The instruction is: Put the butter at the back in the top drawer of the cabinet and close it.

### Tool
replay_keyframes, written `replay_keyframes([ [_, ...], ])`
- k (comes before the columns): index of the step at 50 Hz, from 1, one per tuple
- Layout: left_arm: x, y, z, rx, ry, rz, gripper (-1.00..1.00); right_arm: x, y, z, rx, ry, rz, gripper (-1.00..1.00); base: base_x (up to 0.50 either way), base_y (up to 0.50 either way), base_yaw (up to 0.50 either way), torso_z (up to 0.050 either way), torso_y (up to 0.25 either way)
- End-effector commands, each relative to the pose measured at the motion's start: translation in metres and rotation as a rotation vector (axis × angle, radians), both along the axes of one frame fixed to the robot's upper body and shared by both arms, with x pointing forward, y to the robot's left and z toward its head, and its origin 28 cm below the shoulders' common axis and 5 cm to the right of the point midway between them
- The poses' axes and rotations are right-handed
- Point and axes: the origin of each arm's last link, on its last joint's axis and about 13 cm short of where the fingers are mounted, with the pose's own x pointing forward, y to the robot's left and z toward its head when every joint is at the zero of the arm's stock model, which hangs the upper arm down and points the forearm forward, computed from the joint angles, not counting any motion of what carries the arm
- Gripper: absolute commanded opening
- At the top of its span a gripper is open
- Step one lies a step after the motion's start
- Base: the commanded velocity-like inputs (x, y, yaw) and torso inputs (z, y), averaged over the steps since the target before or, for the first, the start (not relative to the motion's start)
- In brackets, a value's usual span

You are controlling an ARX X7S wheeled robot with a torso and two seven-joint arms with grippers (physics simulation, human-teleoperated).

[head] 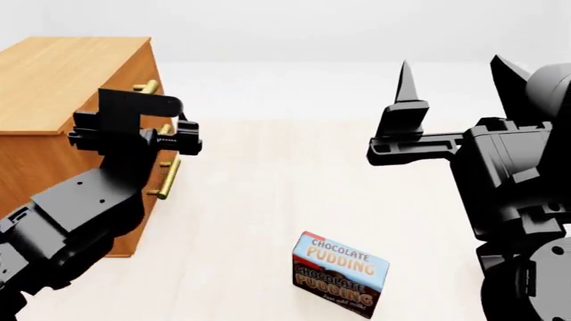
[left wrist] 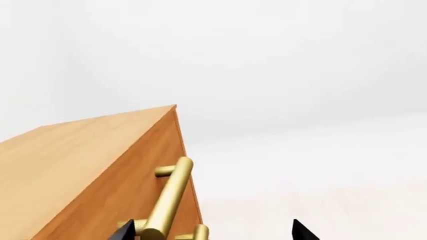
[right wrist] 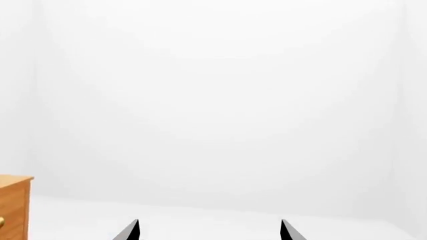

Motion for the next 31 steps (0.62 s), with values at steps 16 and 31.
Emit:
replay_keyframes([
  [16, -0.117, -0.005, 0.014, 0.026, -0.156, -0.151, 1.00, -0.014, 0.006, -0.017, -0.003, 0.017, -0.009, 1.00, 0.00, 0.00, 0.00, 0.000, 0.000],
  [31, -0.178, -0.006, -0.006, 0.003, -0.238, -0.186, 1.00, -0.034, 0.010, -0.056, 0.030, 0.038, -0.036, 1.00, 0.00, 0.00, 0.00, 0.000, 0.000],
])
